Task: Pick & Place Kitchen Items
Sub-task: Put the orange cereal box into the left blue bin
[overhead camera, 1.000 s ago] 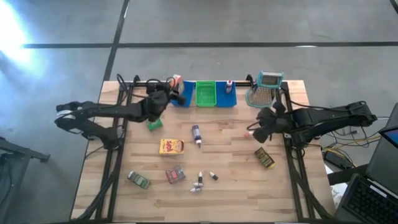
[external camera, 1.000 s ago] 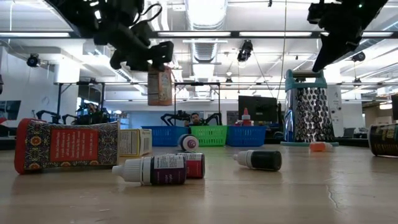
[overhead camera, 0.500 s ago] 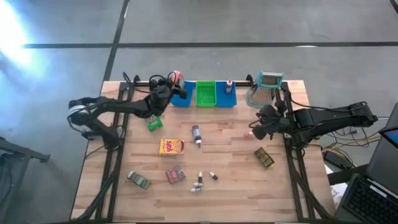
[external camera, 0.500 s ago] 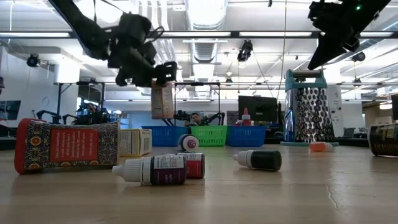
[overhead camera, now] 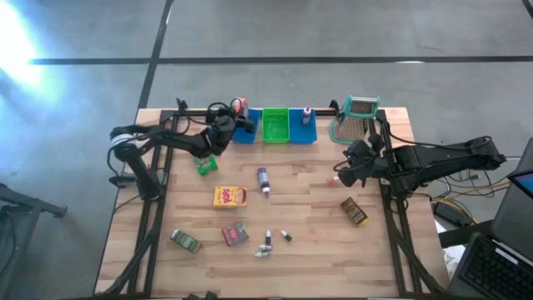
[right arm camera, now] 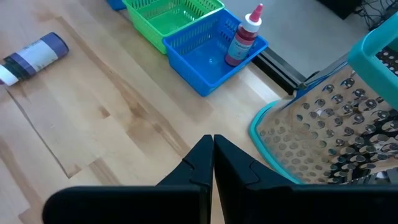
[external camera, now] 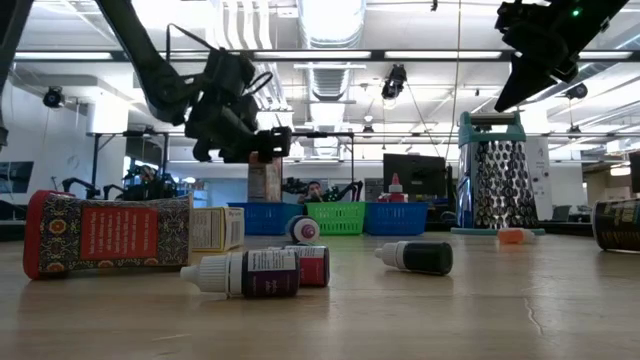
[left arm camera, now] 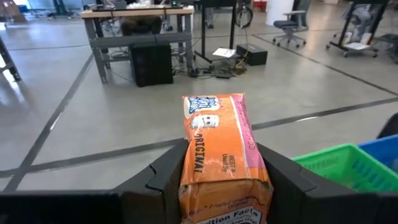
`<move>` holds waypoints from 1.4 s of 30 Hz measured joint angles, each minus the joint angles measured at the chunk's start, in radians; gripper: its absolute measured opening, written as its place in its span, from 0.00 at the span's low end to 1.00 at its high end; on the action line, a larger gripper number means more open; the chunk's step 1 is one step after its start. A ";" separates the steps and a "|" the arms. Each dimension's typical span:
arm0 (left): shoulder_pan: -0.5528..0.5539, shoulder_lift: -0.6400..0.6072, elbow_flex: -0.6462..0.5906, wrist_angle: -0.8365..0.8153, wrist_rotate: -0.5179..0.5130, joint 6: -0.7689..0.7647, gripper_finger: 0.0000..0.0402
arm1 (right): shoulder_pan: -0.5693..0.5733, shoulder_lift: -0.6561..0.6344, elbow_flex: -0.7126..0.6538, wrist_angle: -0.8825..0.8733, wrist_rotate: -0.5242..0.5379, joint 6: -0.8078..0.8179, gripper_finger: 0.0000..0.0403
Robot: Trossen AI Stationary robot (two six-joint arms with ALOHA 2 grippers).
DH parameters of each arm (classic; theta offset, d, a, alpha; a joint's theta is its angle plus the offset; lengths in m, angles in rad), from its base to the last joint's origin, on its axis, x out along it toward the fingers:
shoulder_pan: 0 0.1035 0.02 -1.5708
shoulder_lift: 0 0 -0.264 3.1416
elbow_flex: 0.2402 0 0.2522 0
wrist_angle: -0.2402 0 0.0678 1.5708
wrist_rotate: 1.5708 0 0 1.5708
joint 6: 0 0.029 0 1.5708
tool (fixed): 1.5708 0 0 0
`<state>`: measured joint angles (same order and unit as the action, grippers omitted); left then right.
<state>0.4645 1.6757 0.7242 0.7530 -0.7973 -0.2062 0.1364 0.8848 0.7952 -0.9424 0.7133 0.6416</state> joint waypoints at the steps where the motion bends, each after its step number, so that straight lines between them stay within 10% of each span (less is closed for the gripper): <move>1: 0.001 0.012 0.005 -0.001 0.000 0.000 0.41 | 0.000 0.000 0.000 0.000 0.002 -0.004 0.02; 42: -0.066 0.120 0.163 -0.108 -0.111 -0.191 0.41 | 0.001 0.000 -0.032 0.004 0.023 -0.013 0.02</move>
<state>0.3982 1.7954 0.8871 0.6452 -0.9084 -0.3968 0.1369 0.8851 0.7635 -0.9382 0.7364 0.6285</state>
